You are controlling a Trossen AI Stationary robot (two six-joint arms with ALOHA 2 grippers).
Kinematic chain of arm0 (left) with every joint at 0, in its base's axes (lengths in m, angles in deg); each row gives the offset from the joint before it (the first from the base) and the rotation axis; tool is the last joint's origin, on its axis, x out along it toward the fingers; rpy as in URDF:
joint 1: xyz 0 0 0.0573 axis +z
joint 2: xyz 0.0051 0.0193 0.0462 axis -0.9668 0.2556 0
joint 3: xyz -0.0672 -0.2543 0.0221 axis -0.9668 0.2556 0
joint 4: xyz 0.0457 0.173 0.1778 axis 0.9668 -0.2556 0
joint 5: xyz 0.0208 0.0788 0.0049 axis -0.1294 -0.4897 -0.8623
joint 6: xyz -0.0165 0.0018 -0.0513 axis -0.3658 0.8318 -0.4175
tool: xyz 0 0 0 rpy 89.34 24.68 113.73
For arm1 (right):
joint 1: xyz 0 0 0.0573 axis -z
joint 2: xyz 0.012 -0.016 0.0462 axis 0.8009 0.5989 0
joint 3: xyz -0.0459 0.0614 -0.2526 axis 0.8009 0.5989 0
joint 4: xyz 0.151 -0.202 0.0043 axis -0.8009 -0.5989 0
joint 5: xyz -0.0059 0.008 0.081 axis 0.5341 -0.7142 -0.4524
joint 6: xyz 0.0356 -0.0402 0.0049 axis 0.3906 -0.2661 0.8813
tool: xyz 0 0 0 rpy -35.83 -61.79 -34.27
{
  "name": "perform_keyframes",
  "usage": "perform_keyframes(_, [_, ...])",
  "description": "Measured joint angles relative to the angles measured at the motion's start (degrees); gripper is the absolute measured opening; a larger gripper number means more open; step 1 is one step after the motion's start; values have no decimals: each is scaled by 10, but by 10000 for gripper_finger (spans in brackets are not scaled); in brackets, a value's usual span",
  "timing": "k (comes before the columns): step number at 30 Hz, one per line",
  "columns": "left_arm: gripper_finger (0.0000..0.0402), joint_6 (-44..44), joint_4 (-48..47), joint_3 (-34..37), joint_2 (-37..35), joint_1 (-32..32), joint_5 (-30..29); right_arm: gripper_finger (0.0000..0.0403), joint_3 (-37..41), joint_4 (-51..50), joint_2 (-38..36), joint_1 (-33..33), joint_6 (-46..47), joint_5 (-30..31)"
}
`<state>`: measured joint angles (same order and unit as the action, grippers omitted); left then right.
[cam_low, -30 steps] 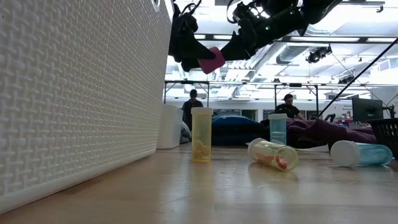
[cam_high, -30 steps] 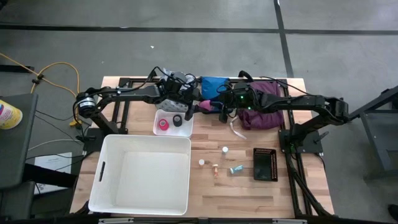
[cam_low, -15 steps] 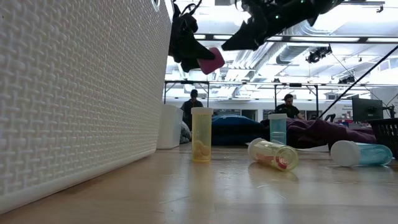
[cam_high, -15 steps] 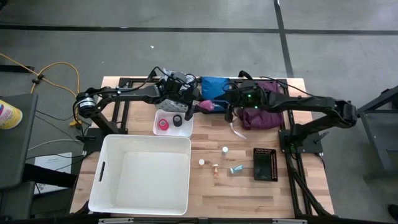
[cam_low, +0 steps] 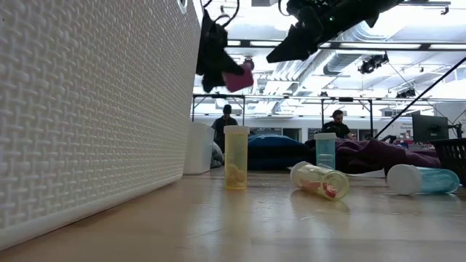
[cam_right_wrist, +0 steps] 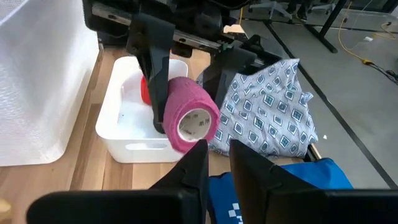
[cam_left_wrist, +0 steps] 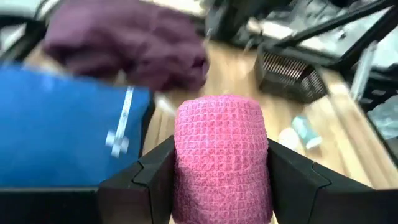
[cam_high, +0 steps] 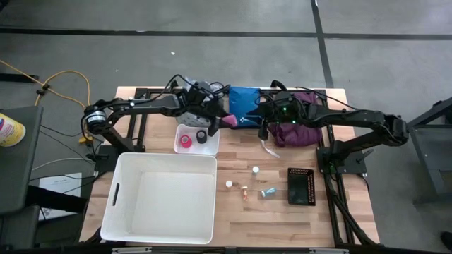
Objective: Pick & place medical supplies in basket/bin
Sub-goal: Put the pink bandage into the white bin
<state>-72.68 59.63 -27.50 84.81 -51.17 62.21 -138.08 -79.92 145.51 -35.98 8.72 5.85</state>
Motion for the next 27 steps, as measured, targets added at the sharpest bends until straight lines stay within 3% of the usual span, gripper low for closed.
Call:
perform_keyframes(5, [193, -1, -94, 0, -12, 0, -74, 55, 0, -5, 0, 0, 0, 0])
perform_keyframes(12, [193, -30, -182, 0, -12, -9, -87, 55, 0, -26, 0, 0, 0, 0])
perform_keyframes(18, [193, -57, -256, 0, -12, -36, -163, 55, 0, -50, 0, 0, 0, -2])
perform_keyframes(27, [193, -67, -277, 0, -12, -82, -199, 55, 0, -55, 0, 0, 1, -2])
